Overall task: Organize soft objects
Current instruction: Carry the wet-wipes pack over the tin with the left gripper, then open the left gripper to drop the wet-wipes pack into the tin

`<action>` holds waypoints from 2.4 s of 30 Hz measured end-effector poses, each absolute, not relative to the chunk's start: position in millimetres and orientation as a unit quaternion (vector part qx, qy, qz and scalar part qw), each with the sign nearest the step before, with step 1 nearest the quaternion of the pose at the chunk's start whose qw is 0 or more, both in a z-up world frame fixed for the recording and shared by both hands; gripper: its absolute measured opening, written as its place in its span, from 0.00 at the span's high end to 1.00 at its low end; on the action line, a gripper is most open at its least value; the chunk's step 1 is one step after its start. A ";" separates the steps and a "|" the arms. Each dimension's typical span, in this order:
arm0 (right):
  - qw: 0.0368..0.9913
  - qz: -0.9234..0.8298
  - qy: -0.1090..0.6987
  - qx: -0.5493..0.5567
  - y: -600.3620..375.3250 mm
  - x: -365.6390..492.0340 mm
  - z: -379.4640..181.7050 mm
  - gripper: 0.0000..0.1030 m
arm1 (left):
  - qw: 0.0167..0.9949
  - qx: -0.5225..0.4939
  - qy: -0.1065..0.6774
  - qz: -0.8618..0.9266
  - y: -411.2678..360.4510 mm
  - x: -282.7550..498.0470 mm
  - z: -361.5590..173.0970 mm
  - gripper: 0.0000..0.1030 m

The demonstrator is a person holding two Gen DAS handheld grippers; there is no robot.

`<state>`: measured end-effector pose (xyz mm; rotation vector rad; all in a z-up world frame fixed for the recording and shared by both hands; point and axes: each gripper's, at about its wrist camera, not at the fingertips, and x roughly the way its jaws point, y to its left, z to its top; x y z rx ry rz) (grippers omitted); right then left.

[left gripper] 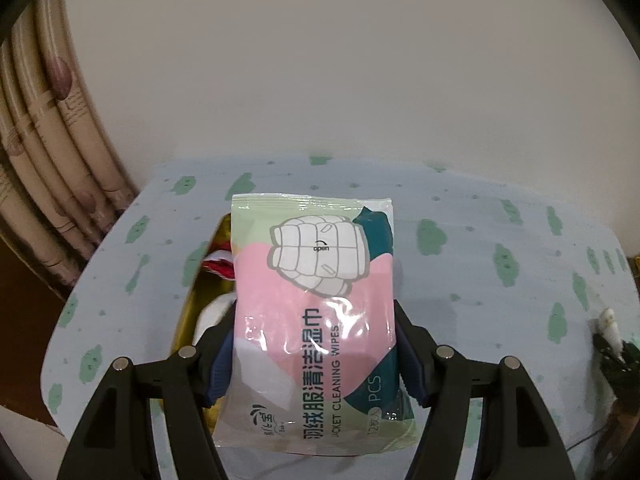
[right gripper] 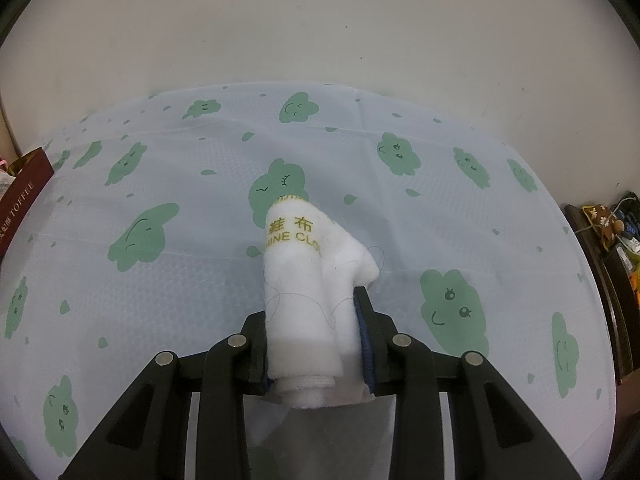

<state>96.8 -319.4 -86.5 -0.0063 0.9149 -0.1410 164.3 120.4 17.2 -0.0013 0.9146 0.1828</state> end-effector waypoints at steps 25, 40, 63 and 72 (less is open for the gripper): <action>0.895 -0.068 0.441 -0.002 -319.5 97.2 -87.4 0.69 | 0.866 -0.040 0.485 0.116 175.8 225.7 -31.3 0.32; 0.895 -0.069 0.441 -0.004 -319.4 97.2 -87.9 0.69 | 0.868 -0.062 0.488 0.069 183.9 208.0 -5.6 0.28; 0.895 -0.069 0.441 -0.001 -319.6 97.2 -88.5 0.70 | 0.898 0.028 0.417 0.136 188.6 98.6 2.7 0.28; 0.894 -0.085 0.439 -0.001 -313.2 94.9 -84.2 0.78 | 0.903 0.033 0.398 0.158 202.7 78.7 -5.7 0.28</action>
